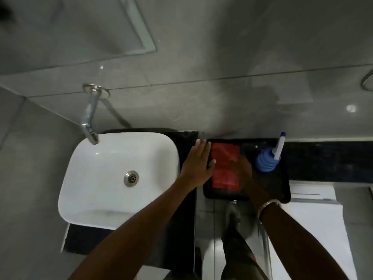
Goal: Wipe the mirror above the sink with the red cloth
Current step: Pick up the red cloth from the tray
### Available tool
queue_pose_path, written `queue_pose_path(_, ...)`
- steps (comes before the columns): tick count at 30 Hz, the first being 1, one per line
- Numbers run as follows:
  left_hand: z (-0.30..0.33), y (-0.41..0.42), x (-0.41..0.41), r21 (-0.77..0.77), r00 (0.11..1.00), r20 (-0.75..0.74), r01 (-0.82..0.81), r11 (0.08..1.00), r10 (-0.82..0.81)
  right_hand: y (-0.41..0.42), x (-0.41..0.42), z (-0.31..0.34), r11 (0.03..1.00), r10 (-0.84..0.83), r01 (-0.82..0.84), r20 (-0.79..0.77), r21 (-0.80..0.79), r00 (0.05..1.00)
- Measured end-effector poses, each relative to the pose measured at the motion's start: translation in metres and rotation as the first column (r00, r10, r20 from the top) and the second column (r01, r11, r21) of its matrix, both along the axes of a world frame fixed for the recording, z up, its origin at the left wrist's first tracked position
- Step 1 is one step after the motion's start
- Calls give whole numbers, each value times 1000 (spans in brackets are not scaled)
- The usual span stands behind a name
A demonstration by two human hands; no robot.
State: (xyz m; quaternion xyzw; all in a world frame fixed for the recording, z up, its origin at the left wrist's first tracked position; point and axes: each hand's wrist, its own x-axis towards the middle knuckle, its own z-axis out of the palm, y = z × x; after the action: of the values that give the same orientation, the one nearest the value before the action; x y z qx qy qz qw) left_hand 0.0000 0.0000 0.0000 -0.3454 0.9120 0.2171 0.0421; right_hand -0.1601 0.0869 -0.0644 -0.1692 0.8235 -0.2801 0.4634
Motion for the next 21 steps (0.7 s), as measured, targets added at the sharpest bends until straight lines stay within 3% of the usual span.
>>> queue_pose_path(3,-45,2,-17,59,990,141,14,998,-22,-13,0,-36,968,-107,123,-84,218,991)
queue_pose_path(7,-82,10,-22,124,973,229,-26,992,-3,-29,15,-57,962,-127,163,-168,217,977)
queue_pose_path(10,-91,18,-17,140,980,201,-45,989,16,-35,19,-63,987,-28,48,-135,153,990)
queue_pose_path(13,-89,18,-14,171,990,107,-105,980,87,-40,12,-54,990,-4,19,-106,142,994)
queue_pose_path(16,-76,11,-13,288,984,13,-172,942,176,-43,5,-38,994,-41,39,17,106,999)
queue_pose_path(18,-60,8,-12,414,958,-67,-227,881,279,-43,4,-11,996,-56,52,48,73,997)
queue_pose_path(19,-50,7,-13,518,920,-98,-279,809,380,-44,5,5,998,-37,35,47,46,998)
queue_pose_path(21,-28,3,-14,756,773,-137,-322,570,619,-50,10,47,999,26,-25,19,-36,999)
